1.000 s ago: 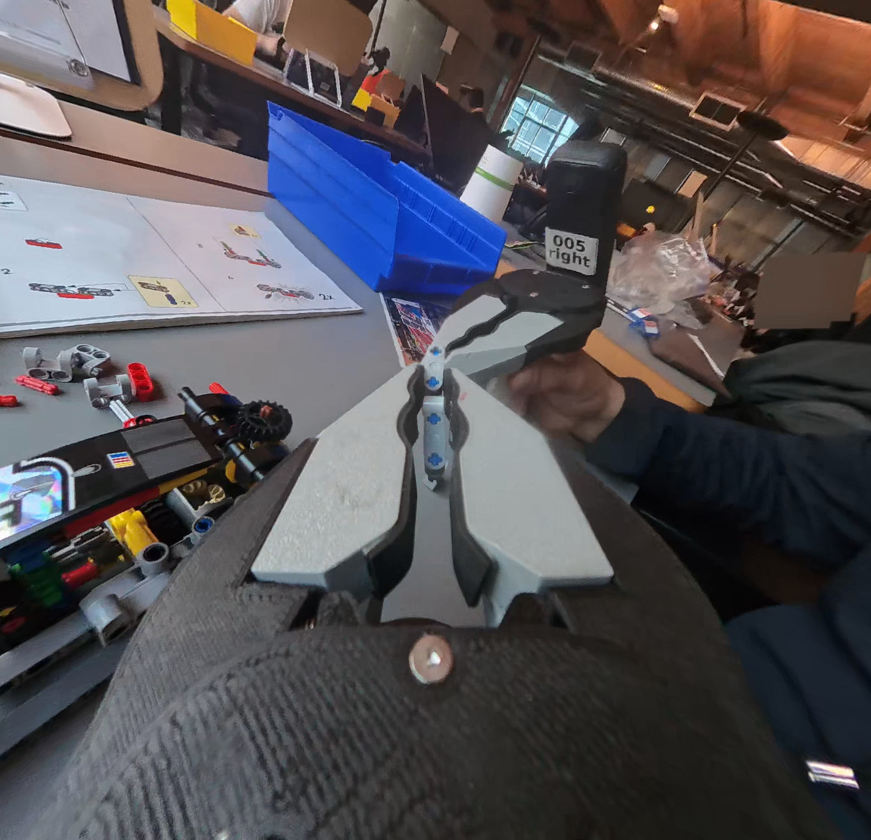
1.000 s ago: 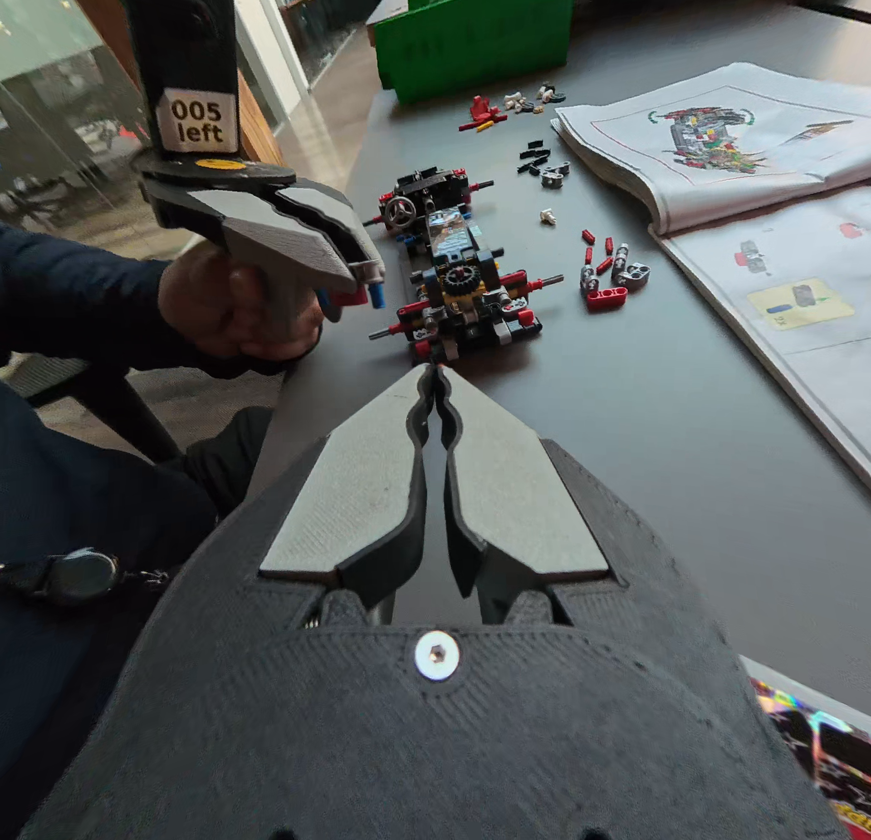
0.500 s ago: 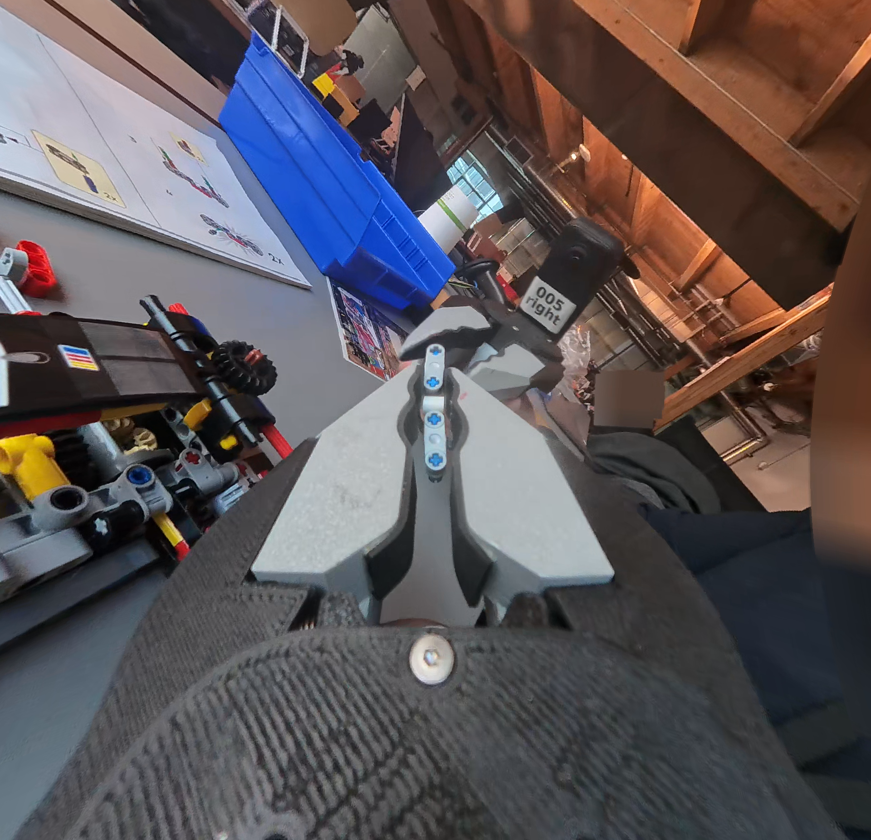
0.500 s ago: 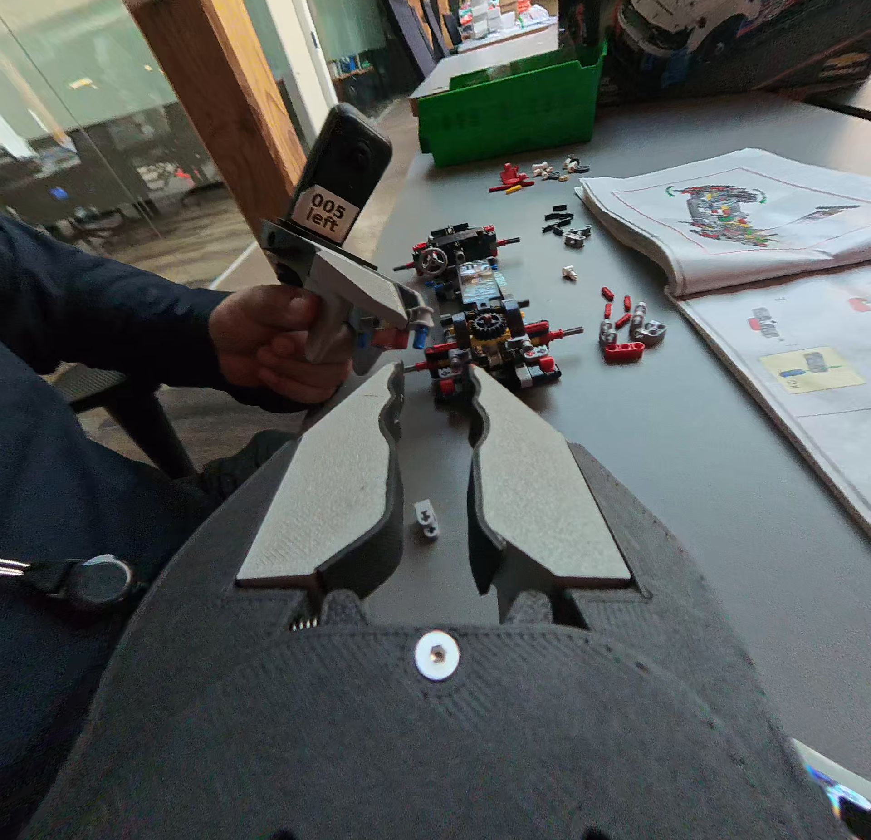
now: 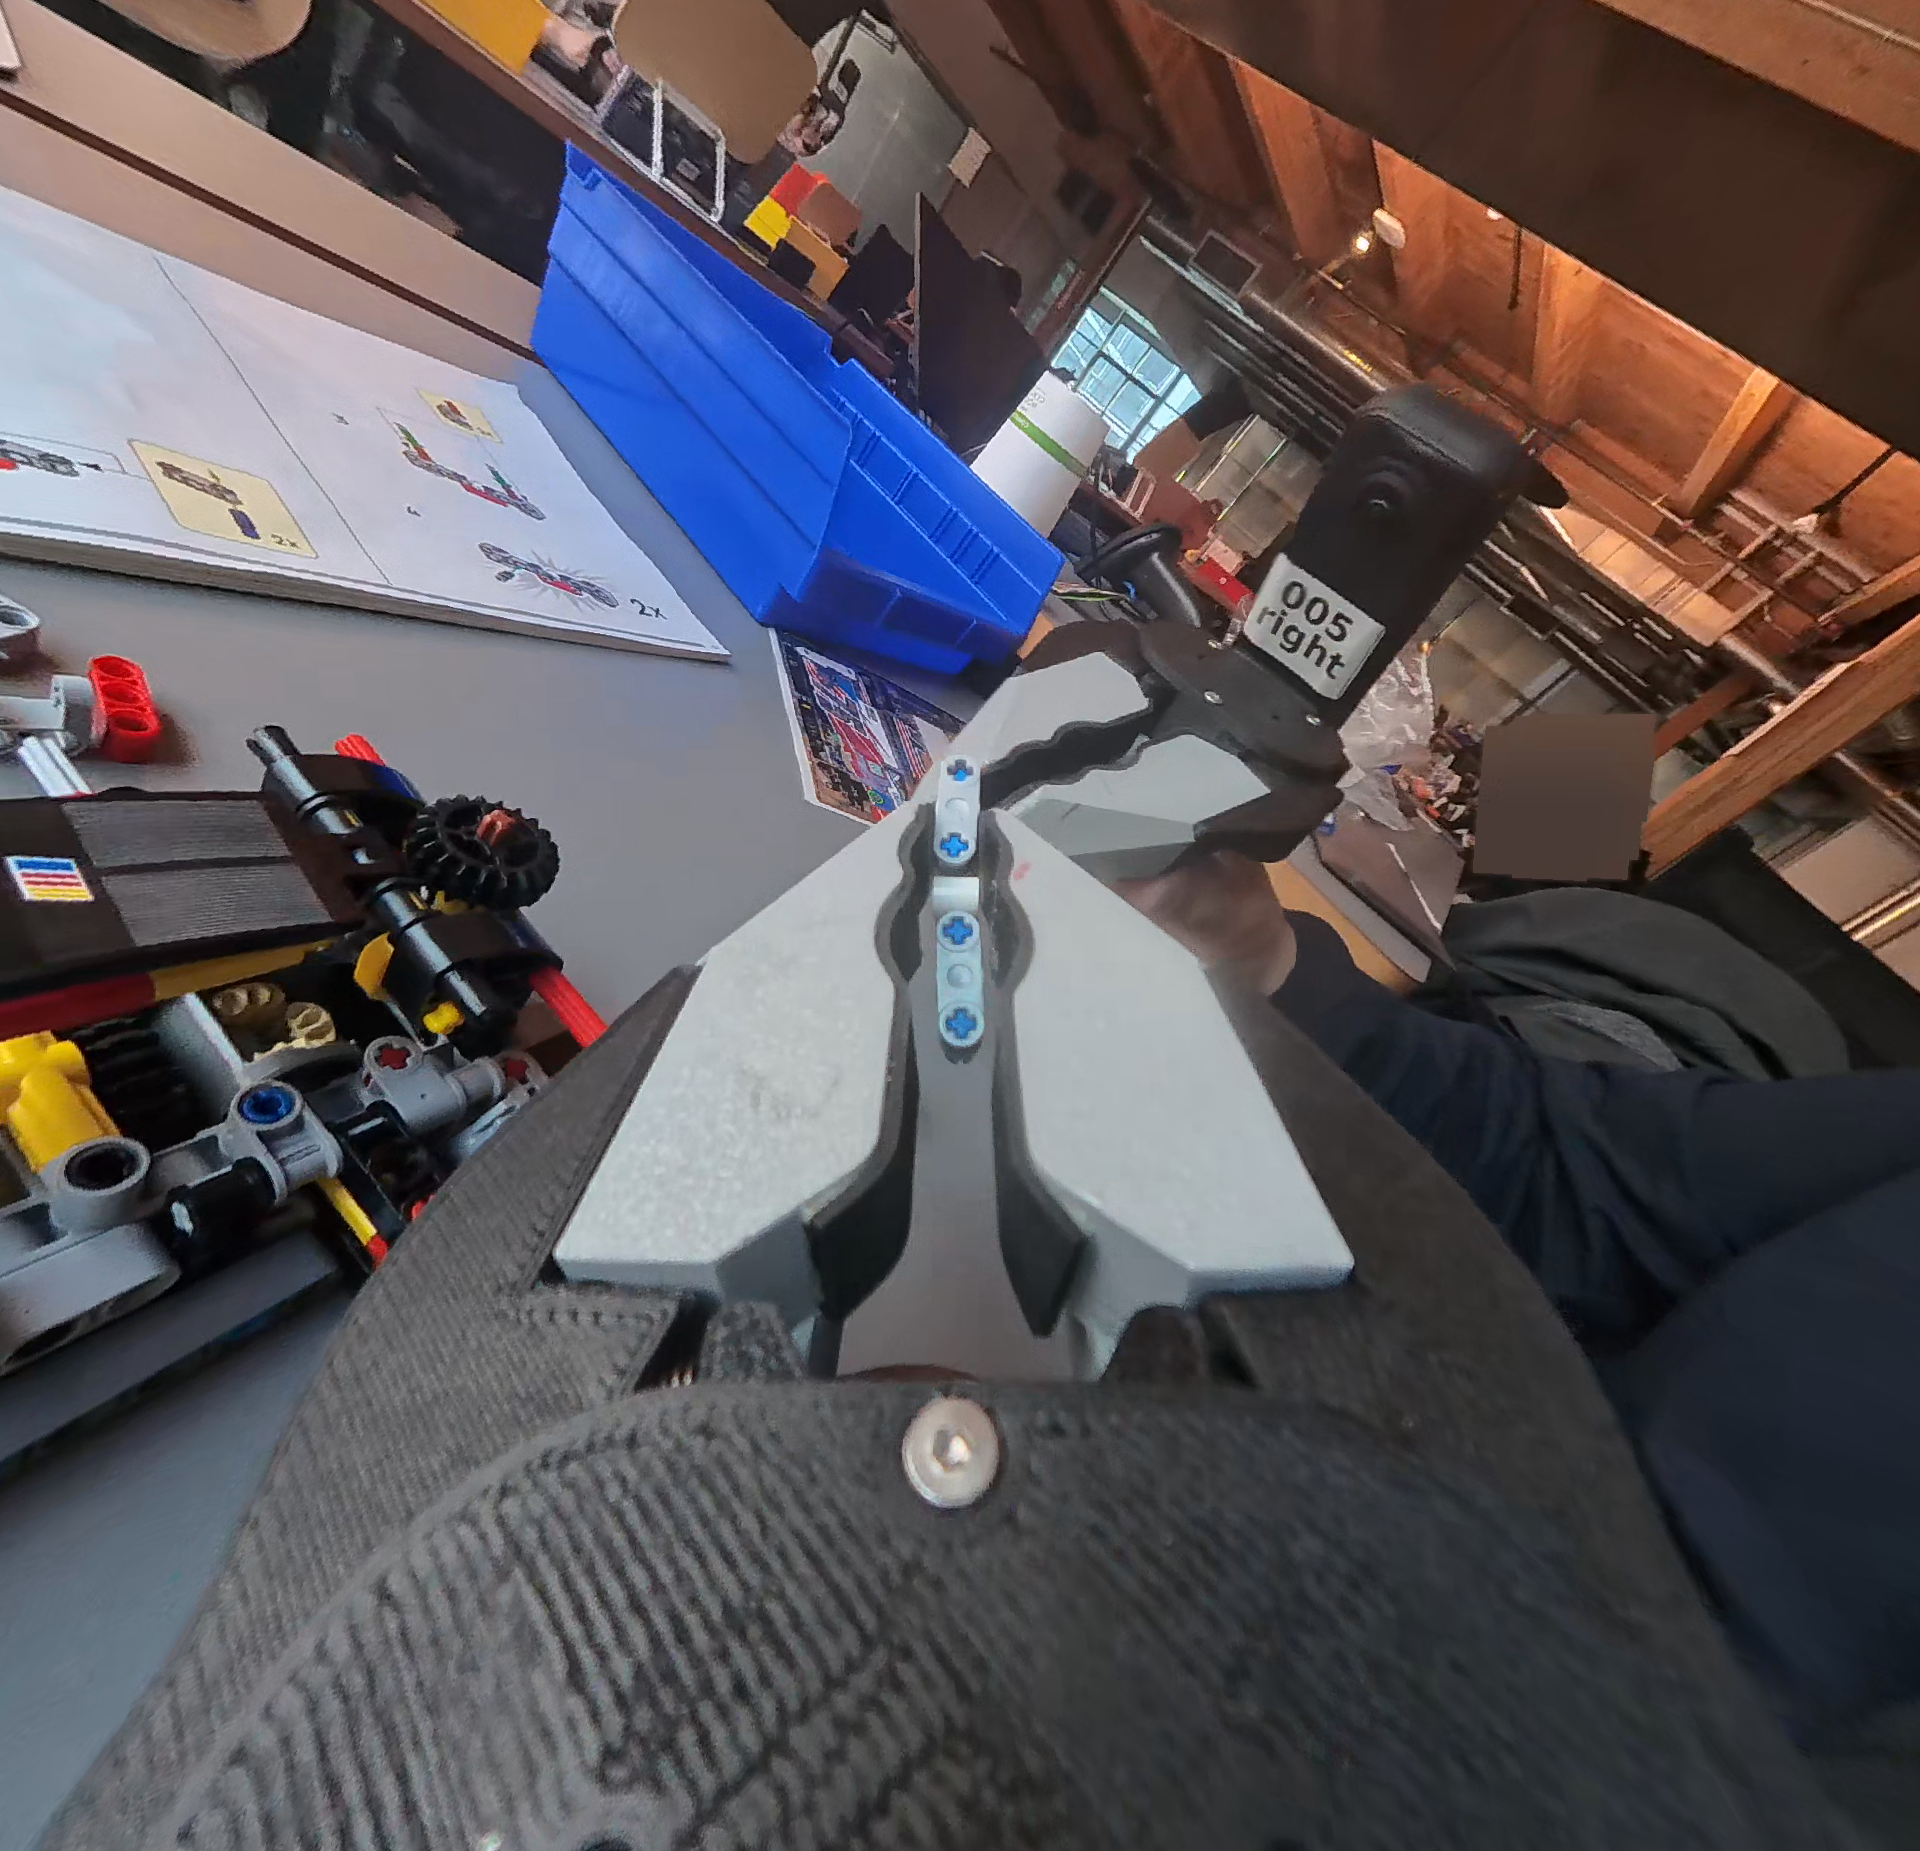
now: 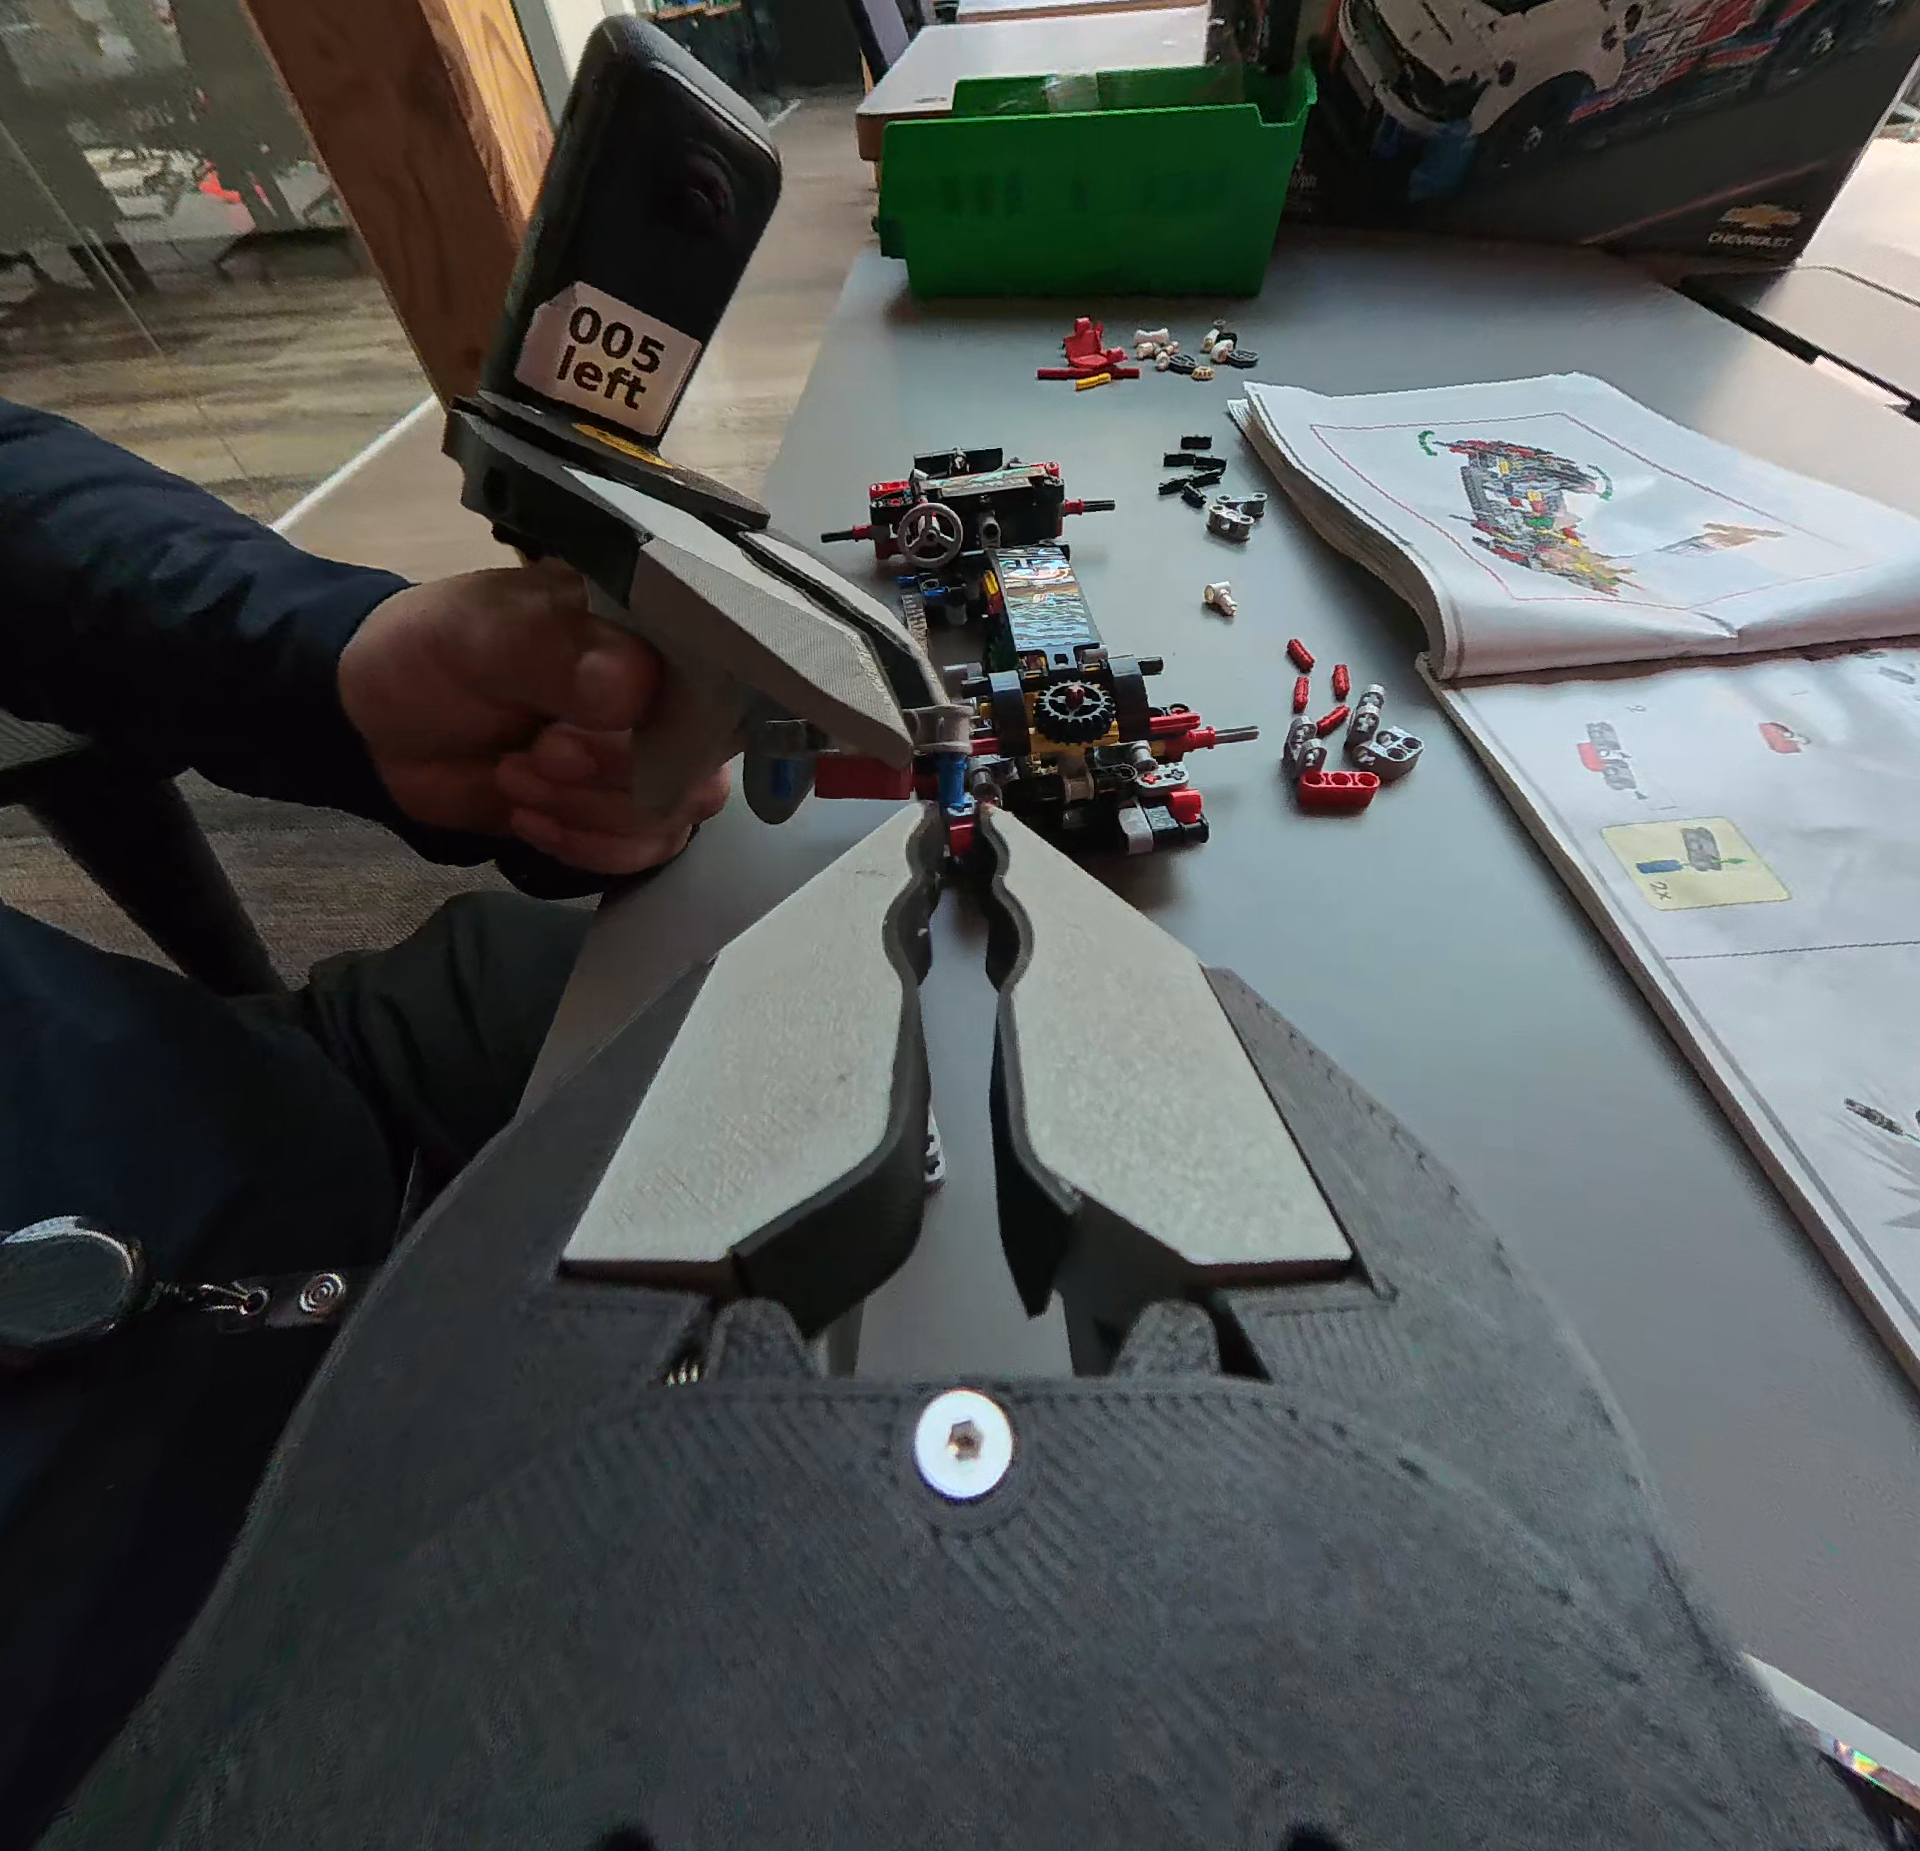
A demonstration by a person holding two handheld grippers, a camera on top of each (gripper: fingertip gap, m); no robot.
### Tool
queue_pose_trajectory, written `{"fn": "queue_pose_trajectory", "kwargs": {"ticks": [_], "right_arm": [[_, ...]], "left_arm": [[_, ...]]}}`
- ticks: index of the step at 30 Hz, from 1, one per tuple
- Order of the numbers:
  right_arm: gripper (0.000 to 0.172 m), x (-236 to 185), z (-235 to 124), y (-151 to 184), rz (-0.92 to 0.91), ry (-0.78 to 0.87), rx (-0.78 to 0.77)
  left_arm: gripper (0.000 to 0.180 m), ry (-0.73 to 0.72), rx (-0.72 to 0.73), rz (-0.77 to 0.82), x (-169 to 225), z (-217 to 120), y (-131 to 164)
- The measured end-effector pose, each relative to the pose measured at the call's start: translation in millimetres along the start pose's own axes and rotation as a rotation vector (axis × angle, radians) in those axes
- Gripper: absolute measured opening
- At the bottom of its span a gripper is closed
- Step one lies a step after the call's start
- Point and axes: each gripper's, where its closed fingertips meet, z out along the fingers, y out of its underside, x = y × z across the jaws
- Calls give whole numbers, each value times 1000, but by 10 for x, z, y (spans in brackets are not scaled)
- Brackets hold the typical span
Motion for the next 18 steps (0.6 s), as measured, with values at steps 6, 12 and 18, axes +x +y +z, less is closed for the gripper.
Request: {"fn": "queue_pose_trajectory", "kwargs": {"ticks": [6,12,18], "right_arm": [[2,-31,-10,5,9,-20,-7],[0,-9,-19,-42,-28,19,14],[1,-43,-42,-35,-54,3,-3]], "left_arm": [[5,-10,-21,17,-3,-2,28],[5,-20,-55,10,-21,17,75],[6,31,-111,-9,39,39,147]]}}
